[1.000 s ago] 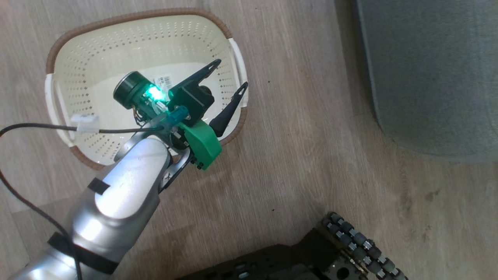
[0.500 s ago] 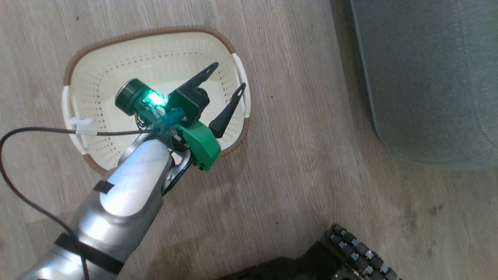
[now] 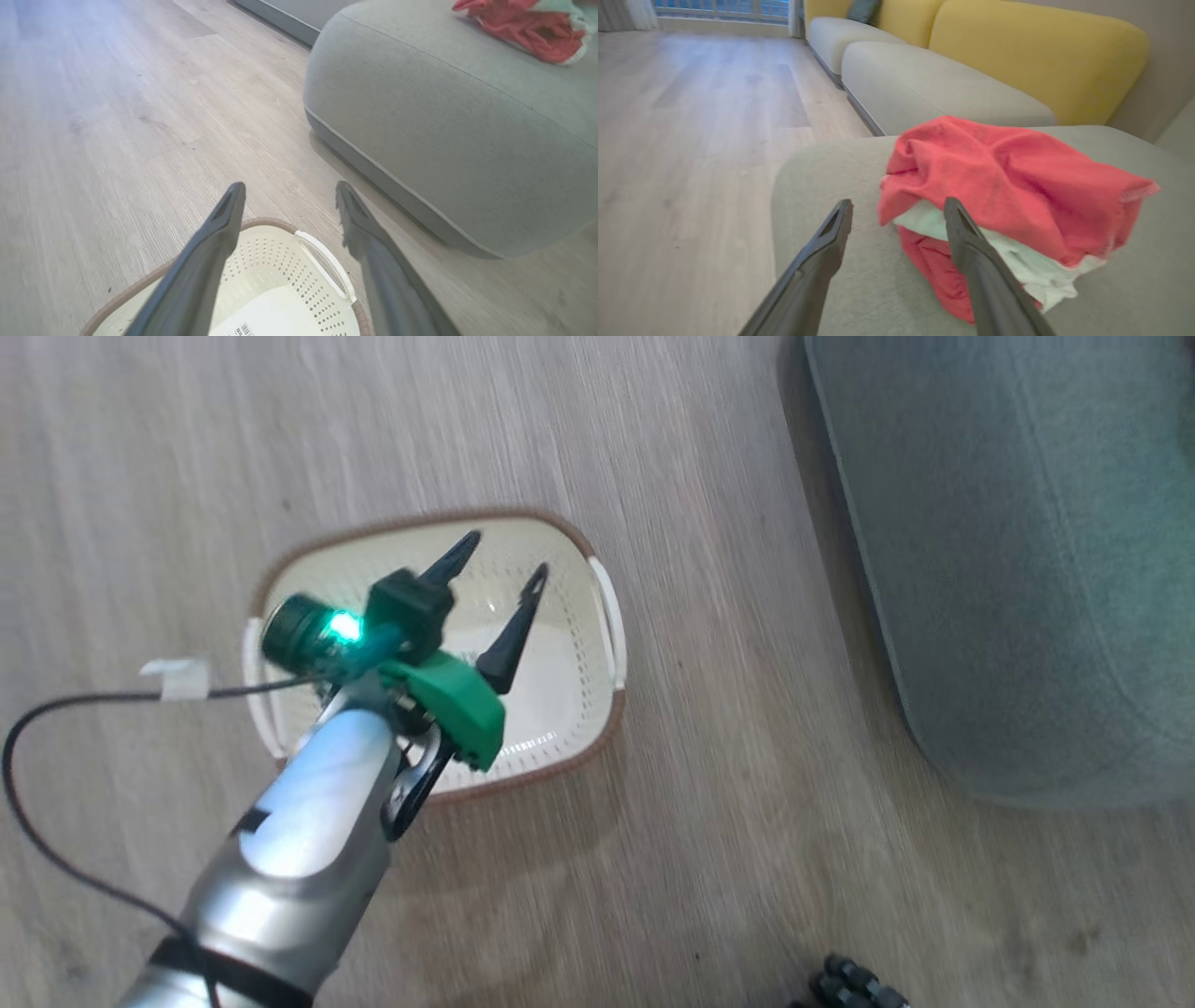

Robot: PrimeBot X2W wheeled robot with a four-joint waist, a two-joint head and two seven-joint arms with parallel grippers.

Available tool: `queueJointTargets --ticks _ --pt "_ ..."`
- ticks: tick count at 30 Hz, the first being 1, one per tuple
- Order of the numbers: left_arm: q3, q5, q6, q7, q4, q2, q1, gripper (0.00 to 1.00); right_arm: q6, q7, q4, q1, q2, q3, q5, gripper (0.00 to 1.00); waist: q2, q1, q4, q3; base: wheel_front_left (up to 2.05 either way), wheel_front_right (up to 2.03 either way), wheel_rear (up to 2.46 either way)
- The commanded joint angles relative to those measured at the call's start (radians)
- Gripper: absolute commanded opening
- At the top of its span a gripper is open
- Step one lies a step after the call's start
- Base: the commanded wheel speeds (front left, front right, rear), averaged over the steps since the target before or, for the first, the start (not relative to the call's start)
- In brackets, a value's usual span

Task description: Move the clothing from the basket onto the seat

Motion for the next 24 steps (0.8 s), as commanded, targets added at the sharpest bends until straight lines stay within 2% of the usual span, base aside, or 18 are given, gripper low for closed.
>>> queueJointTargets --ticks 1,14,24 --pt "0.043 -0.005 0.012 -0.012 -0.029 0.009 0.006 1.00 0.000 -0.009 -0.041 0.024 -0.008 0.020 0.015 1.00 0.0000 0.0001 0.023 -0.052 0.00 0.00 0.00" --pt "0.281 0.040 0.055 -0.012 -0.131 0.013 0.212 1.00 0.000 -0.009 -0.147 0.174 0.063 0.176 0.077 1.00 0.0000 0.0001 0.118 -0.229 0.00 0.00 0.00" --pt "0.447 0.103 0.053 -0.013 -0.160 -0.014 0.307 1.00 0.000 -0.009 -0.154 0.249 0.108 0.258 0.105 1.00 0.0000 0.0001 0.203 -0.328 0.00 0.00 0.00"
